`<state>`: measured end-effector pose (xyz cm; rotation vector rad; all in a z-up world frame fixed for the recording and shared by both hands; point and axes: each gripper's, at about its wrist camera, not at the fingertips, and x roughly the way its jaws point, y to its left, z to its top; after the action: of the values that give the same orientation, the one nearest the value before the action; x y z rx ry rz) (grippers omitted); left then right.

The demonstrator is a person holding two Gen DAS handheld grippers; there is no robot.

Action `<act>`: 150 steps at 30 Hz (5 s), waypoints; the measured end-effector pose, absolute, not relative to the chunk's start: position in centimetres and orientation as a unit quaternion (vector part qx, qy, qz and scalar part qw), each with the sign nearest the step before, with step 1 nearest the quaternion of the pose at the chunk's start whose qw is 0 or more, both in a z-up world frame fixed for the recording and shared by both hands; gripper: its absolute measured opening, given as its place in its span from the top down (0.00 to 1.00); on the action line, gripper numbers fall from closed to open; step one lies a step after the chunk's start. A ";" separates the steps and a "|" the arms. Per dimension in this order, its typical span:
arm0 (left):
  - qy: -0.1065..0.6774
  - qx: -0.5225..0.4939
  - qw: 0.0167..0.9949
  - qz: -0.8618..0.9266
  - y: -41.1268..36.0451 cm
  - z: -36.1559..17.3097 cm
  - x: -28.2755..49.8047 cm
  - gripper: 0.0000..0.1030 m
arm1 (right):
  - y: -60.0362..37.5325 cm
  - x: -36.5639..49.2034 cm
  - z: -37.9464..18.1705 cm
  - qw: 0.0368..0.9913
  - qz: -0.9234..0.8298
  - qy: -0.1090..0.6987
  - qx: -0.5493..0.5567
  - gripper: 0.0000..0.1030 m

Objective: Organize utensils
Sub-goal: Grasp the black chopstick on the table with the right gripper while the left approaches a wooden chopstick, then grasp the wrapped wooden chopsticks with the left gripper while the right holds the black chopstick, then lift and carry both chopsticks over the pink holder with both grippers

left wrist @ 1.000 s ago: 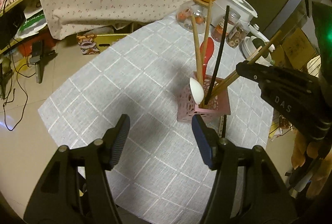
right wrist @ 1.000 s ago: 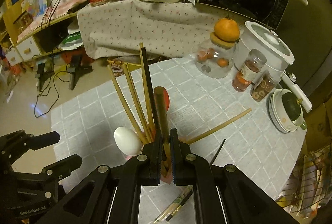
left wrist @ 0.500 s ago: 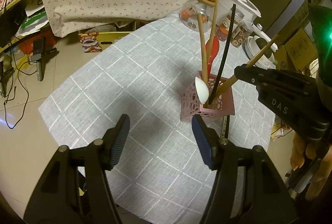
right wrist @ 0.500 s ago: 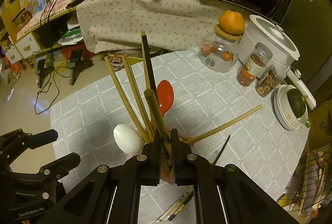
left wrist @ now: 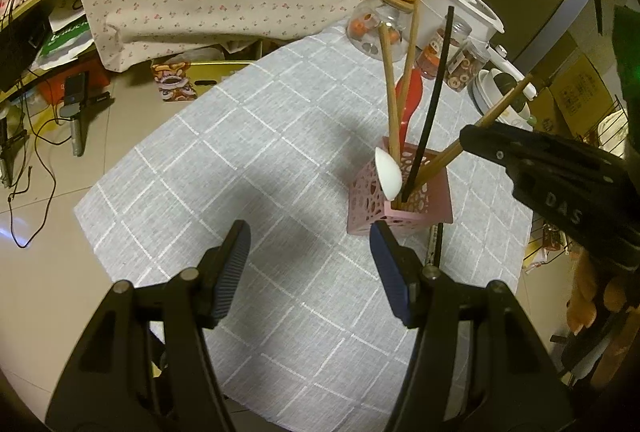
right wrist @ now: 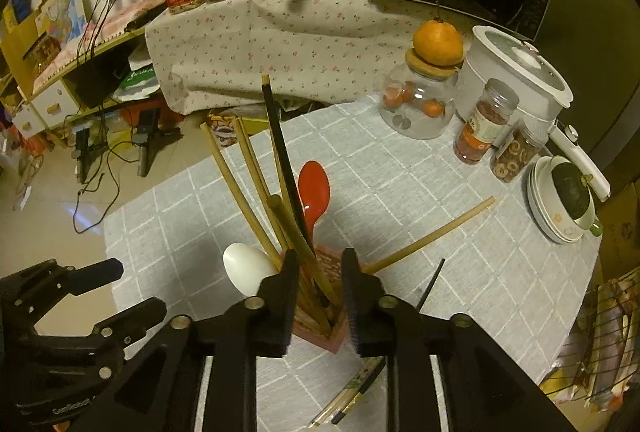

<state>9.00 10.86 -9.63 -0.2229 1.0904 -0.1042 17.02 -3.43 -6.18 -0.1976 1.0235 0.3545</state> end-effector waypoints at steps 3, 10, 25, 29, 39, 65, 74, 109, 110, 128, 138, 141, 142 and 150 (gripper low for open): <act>0.517 -0.105 0.848 -0.051 10.4 -9.6 9.0 0.39 | -4.1 16.5 -5.3 0.858 0.169 0.477 -0.088 0.64; 0.519 -0.093 0.848 -0.043 9.5 -10.2 8.9 0.24 | -7.2 14.8 -3.1 0.868 0.174 0.460 -0.064 0.52; 0.556 -0.118 0.822 -0.033 6.9 -14.1 8.9 0.22 | -15.7 17.0 -10.5 0.818 0.108 0.565 -0.005 0.39; 0.567 -0.110 0.816 -0.039 5.7 -15.1 8.8 0.22 | -16.3 18.0 -15.0 0.784 0.090 0.614 0.021 0.39; 0.580 -0.083 0.809 -0.052 4.6 -15.1 8.9 0.22 | -16.6 19.7 -21.4 0.741 0.079 0.662 0.082 0.73; 0.556 0.023 0.811 -0.181 -2.7 -13.7 6.4 0.52 | -19.9 16.3 -19.7 0.749 0.059 0.656 0.065 0.94; 0.561 0.106 0.797 -0.199 -10.6 -17.6 7.6 0.81 | -25.7 14.2 -17.5 0.761 0.070 0.640 0.083 0.94; 0.598 0.141 0.785 -0.078 -13.4 -21.2 16.6 0.56 | -29.6 13.6 -16.7 0.767 0.076 0.626 0.119 0.94; 0.604 0.134 0.782 -0.080 -13.3 -21.5 16.7 0.53 | -29.6 13.6 -16.7 0.767 0.076 0.626 0.119 0.94; 0.620 0.084 0.769 -0.133 -13.7 -22.5 15.7 0.89 | -29.7 13.4 -16.2 0.771 0.067 0.621 0.125 0.94; 0.538 0.080 0.816 -0.196 -13.0 -15.2 10.4 0.89 | -29.0 11.8 -13.1 0.799 0.069 0.584 0.127 0.94; 0.498 0.076 0.836 -0.216 -11.4 -12.5 9.0 0.89 | -28.7 11.0 -11.4 0.815 0.072 0.561 0.122 0.94; 0.486 0.072 0.842 -0.222 -11.0 -11.6 8.7 0.89 | -28.6 10.7 -10.8 0.821 0.073 0.553 0.121 0.94; 0.376 0.026 0.888 -0.263 -7.0 -5.2 7.0 0.89 | -26.8 9.1 -6.1 0.867 0.078 0.482 0.095 0.94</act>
<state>6.97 -7.02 -5.24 0.0538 0.7816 -0.5458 9.14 -26.79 -6.14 0.1990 1.0097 0.1627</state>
